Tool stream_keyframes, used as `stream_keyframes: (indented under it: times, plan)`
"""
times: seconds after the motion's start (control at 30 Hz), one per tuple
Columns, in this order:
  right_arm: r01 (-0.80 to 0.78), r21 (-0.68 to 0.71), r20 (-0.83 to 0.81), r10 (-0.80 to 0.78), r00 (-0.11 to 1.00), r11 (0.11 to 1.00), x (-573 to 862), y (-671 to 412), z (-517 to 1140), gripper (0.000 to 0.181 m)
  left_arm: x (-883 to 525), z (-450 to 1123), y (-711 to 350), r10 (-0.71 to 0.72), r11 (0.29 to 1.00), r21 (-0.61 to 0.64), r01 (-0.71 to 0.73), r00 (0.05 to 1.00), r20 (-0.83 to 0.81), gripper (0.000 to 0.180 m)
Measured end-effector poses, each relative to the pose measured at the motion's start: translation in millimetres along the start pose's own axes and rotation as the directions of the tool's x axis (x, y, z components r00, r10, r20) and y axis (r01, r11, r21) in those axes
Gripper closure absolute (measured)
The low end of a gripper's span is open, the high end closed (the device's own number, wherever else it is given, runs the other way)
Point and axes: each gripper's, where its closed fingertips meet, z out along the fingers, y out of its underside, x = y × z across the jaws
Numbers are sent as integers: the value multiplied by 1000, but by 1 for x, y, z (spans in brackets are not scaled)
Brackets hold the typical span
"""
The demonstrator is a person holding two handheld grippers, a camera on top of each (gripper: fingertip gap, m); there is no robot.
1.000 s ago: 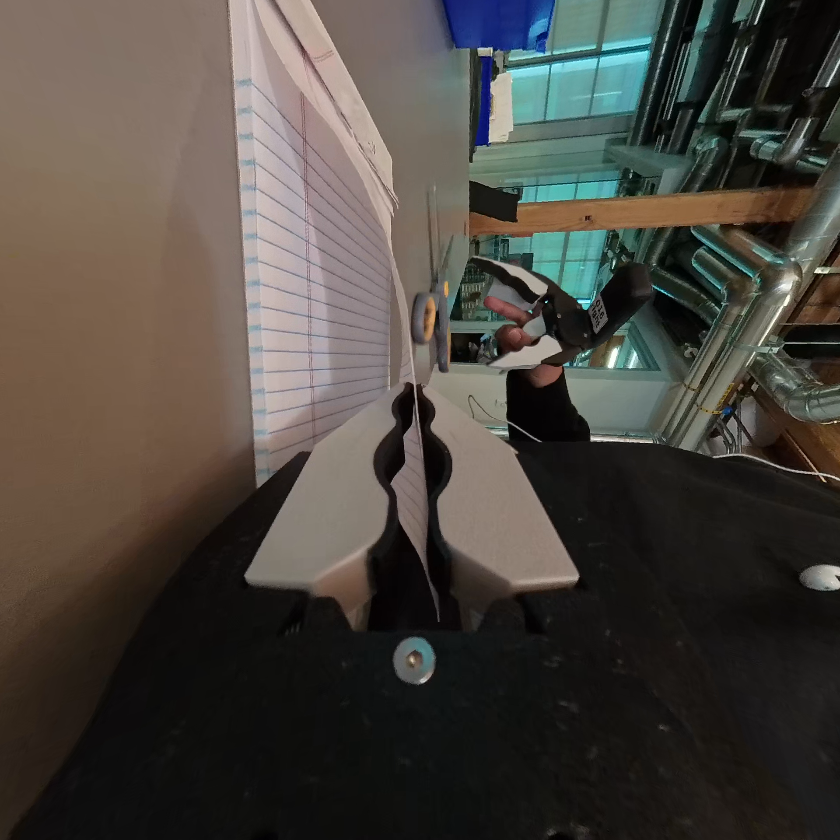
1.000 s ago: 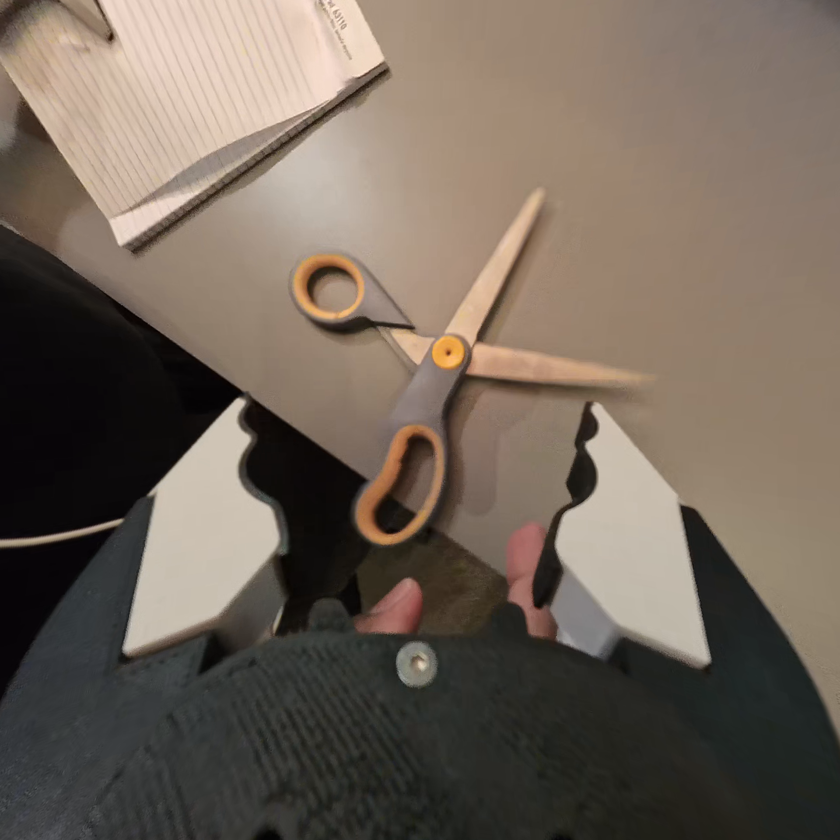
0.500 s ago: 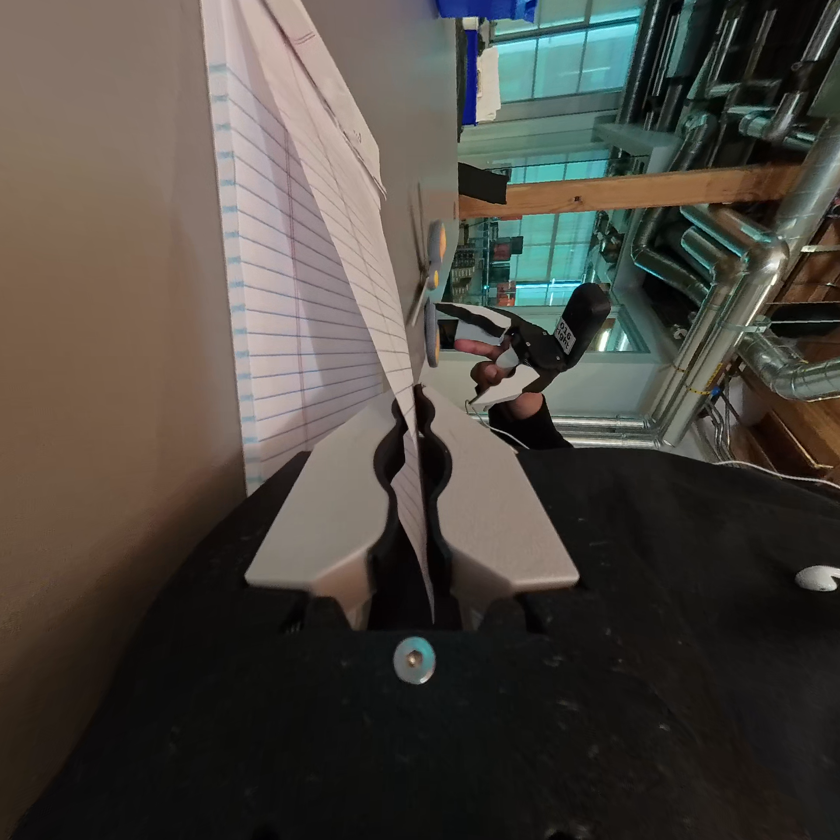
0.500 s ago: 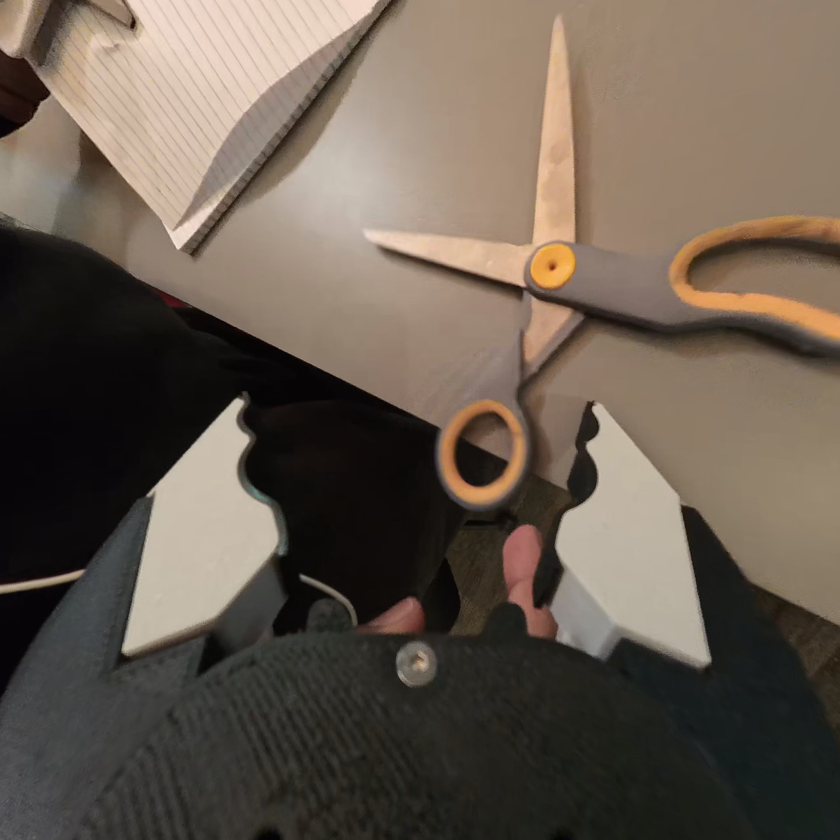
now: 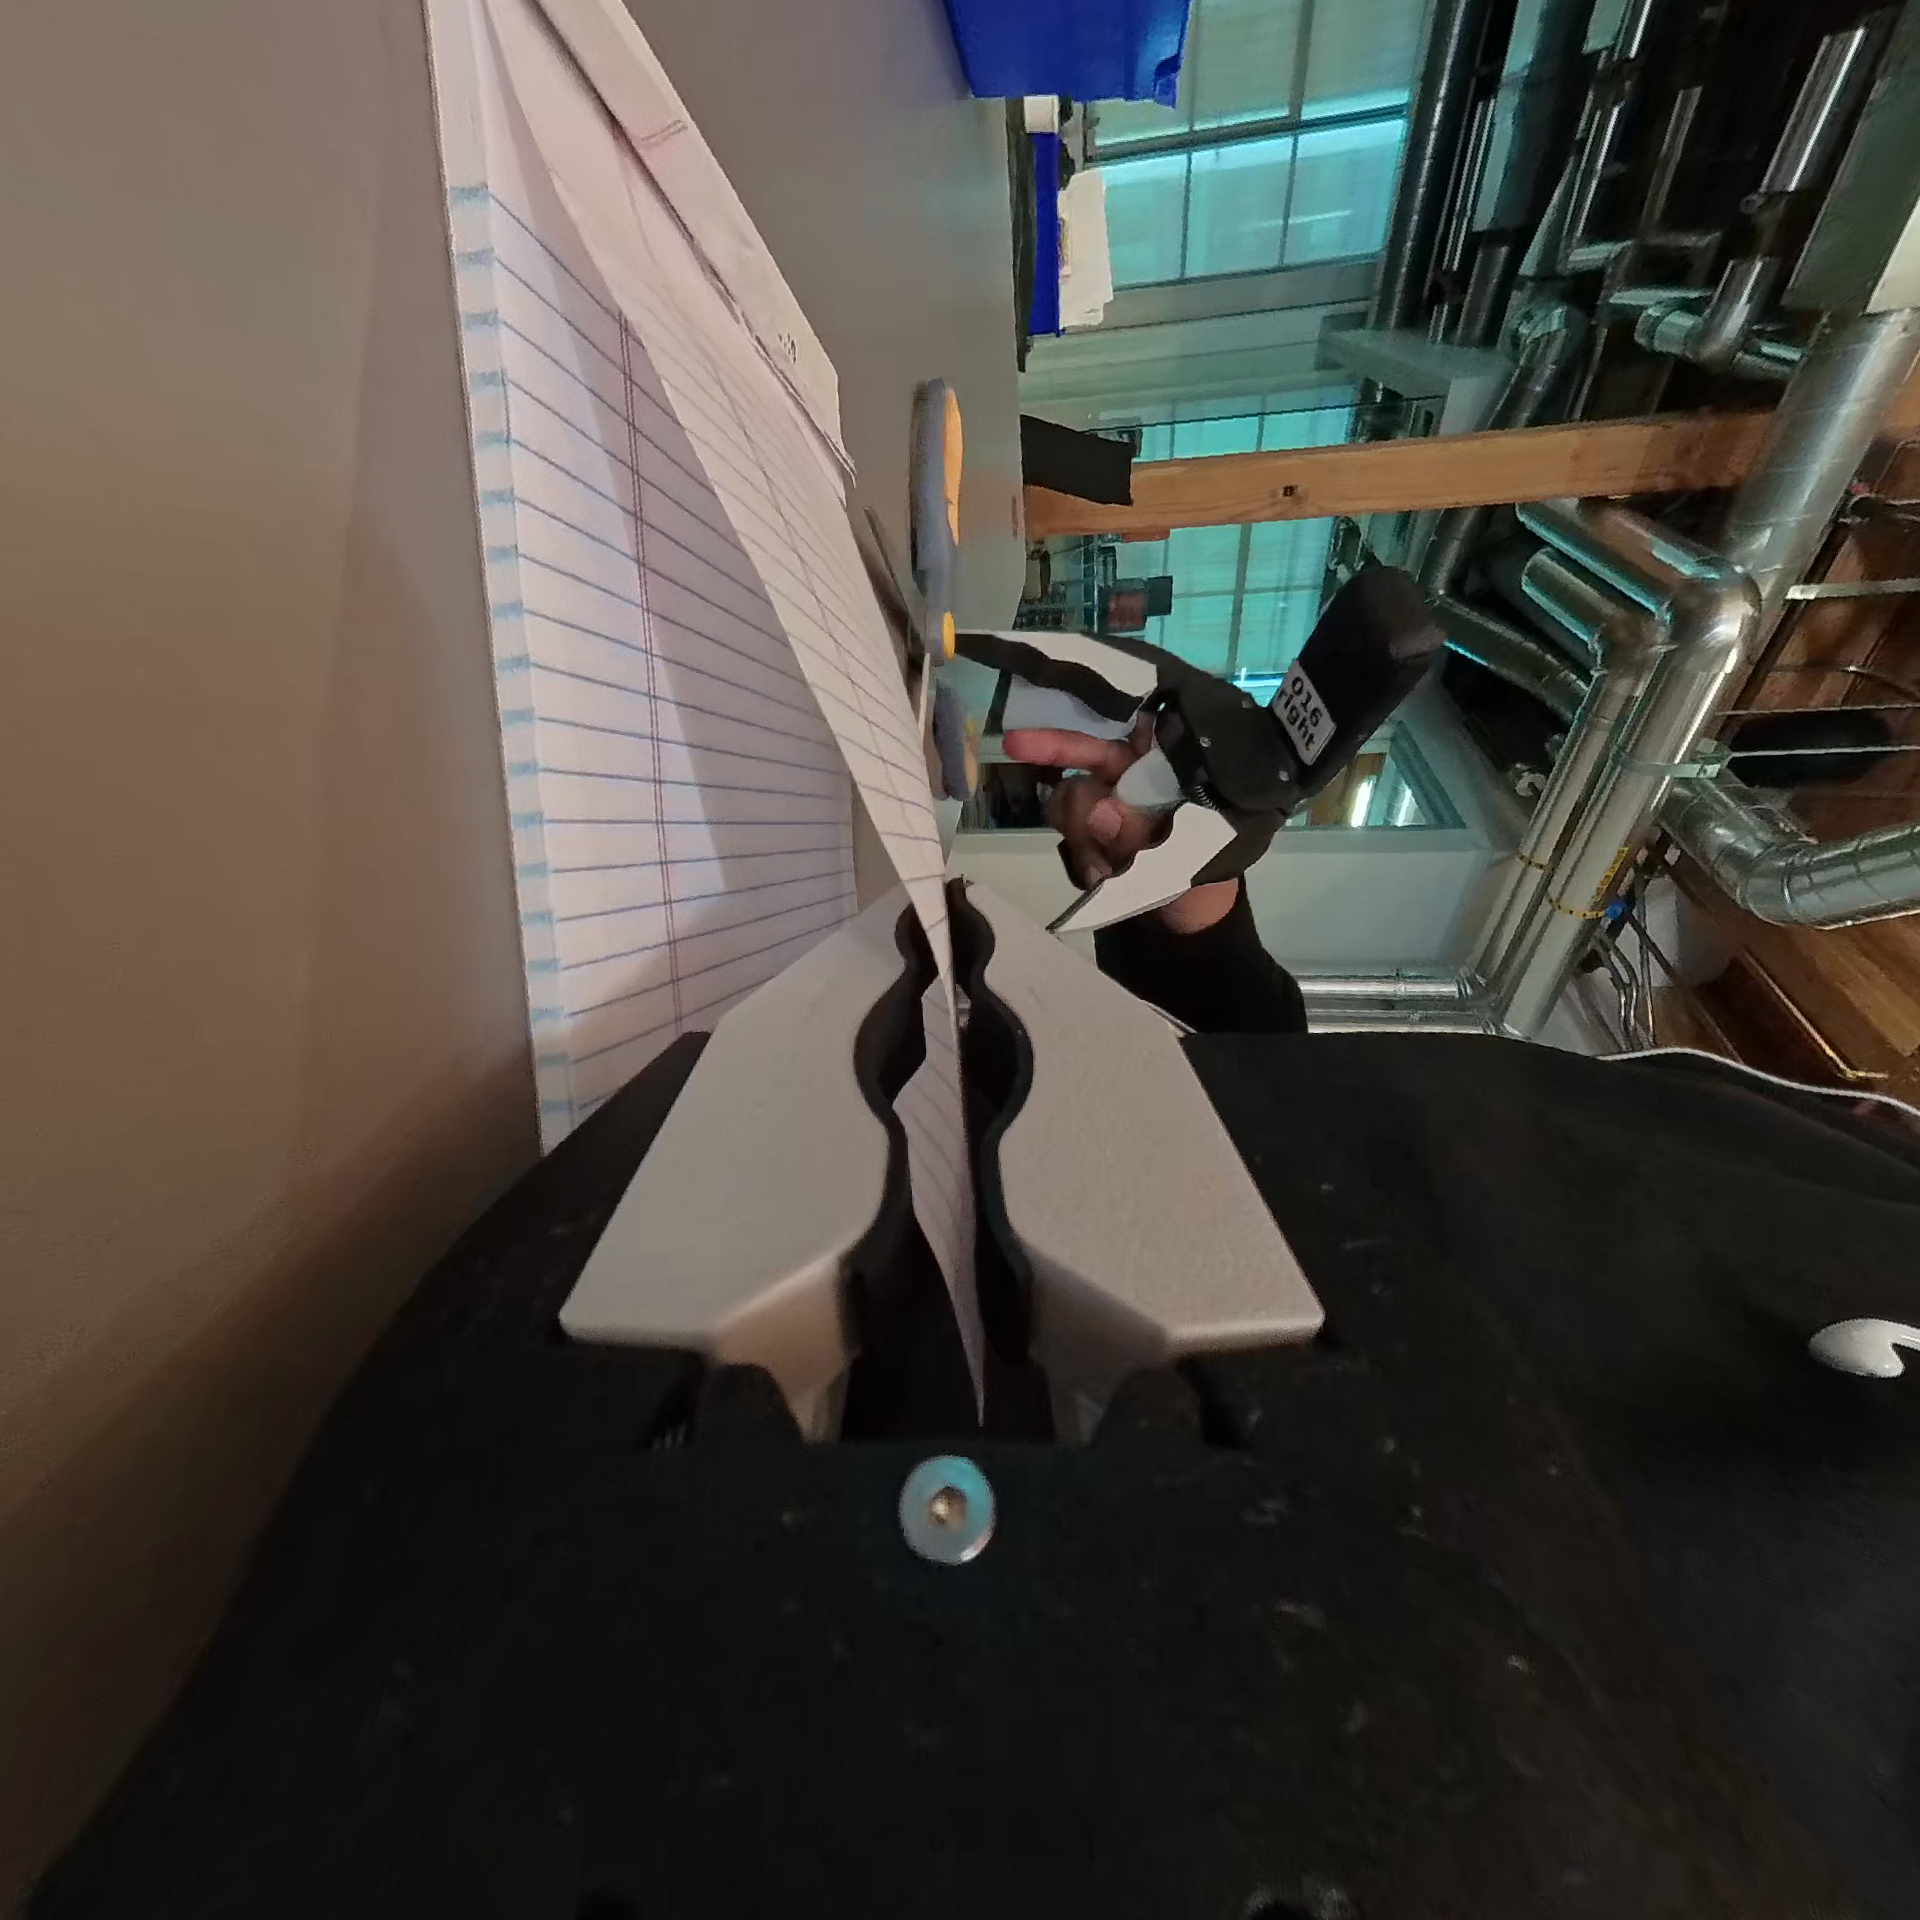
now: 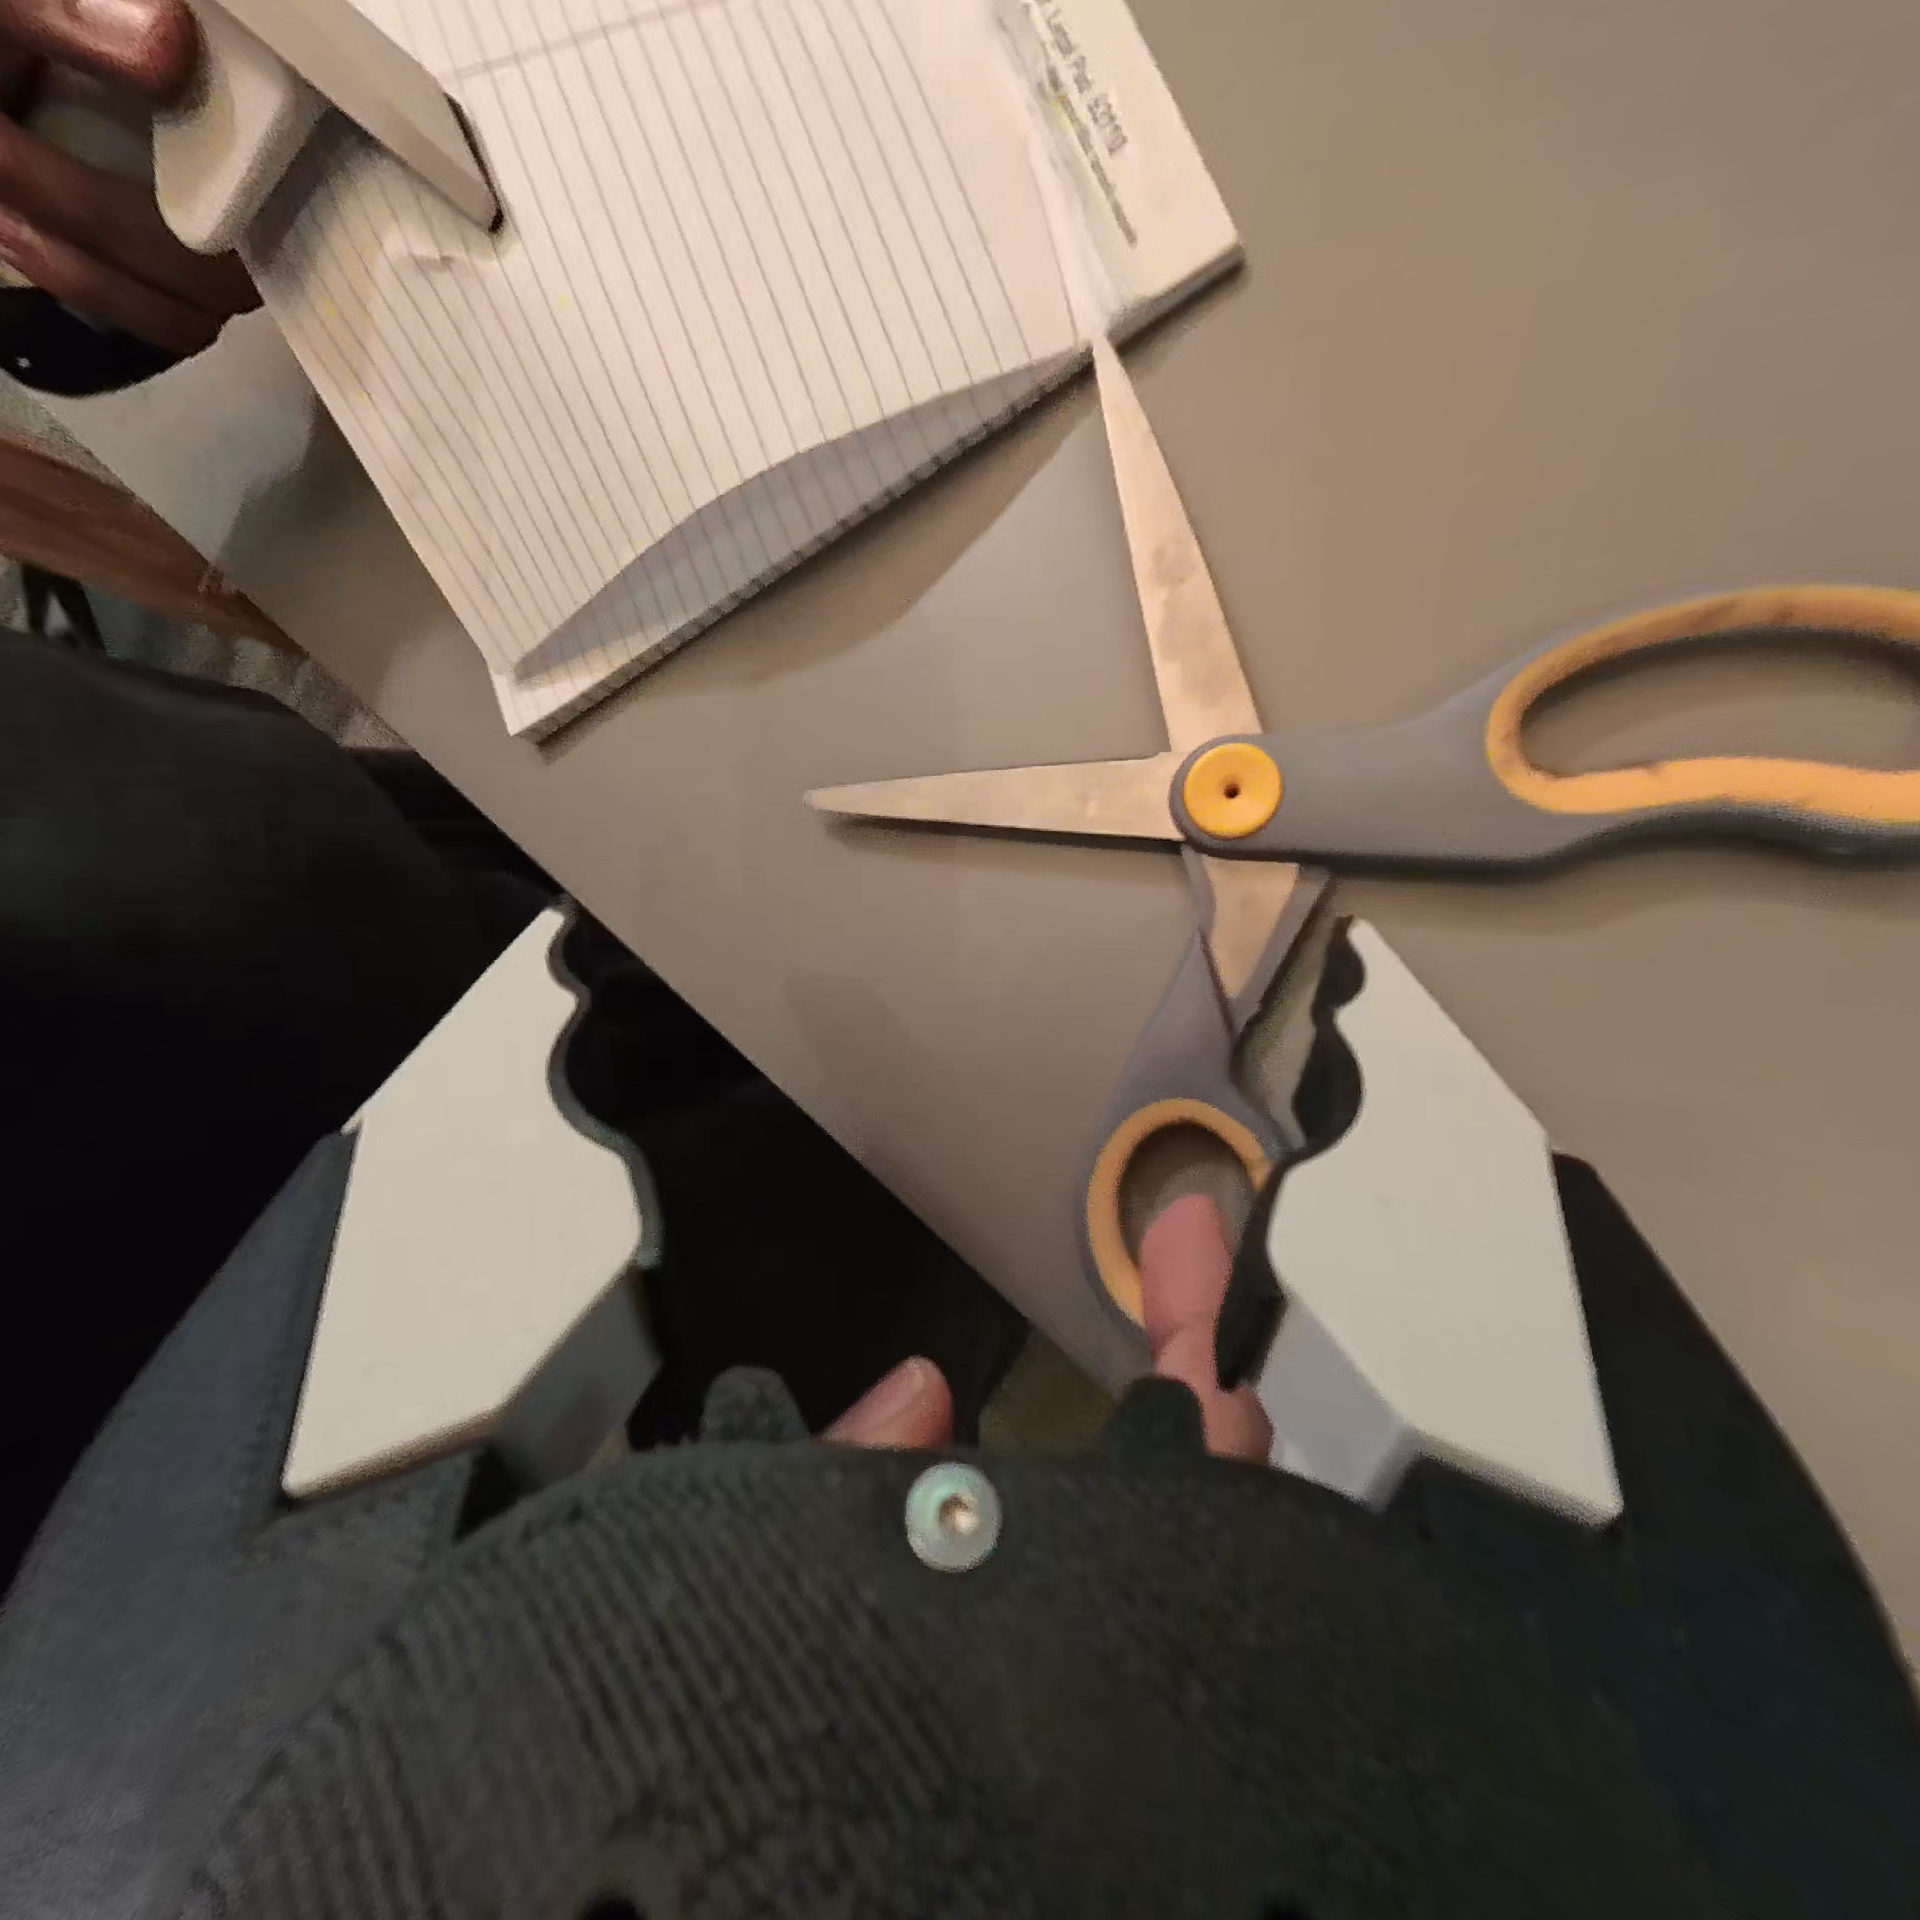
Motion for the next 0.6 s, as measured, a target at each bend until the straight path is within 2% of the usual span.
stream_keyframes:
  times: [0.1,0.17,0.23,0.3,0.33,0.4,0.47,0.5,0.6]
  plan:
    - [129,39,-52,-126,991,991,10,-15,-16,25,2,-3,-3,7,1000,21,-7,1000,0,180]
    - [236,25,-123,-231,965,972,26,-22,-26,21,0,-5,-4,3,999,32,-4,1000,2,180]
    - [308,-75,-223,-317,922,948,54,-21,-32,21,0,-6,-5,6,999,41,-6,1000,1,180]
    - [407,-183,-226,-441,868,895,70,-19,-34,22,1,-6,-5,13,999,48,-13,1000,-3,180]
    - [456,-207,-182,-492,851,866,72,-17,-32,25,1,-6,-6,15,998,53,-15,1000,-6,180]
    - [539,-203,-15,-553,833,817,63,-12,-28,43,0,-5,-7,15,998,66,-15,1000,-12,180]
    - [577,-153,82,-572,816,802,59,-14,-26,77,-1,-4,-7,15,997,80,-13,1000,-16,180]
    - [591,-146,109,-580,807,794,60,-14,-26,82,-1,-4,-7,15,996,86,-14,1000,-16,180]
    - [657,-233,142,-643,752,717,76,-4,-24,76,-1,-3,-6,18,994,104,-16,1000,-16,180]
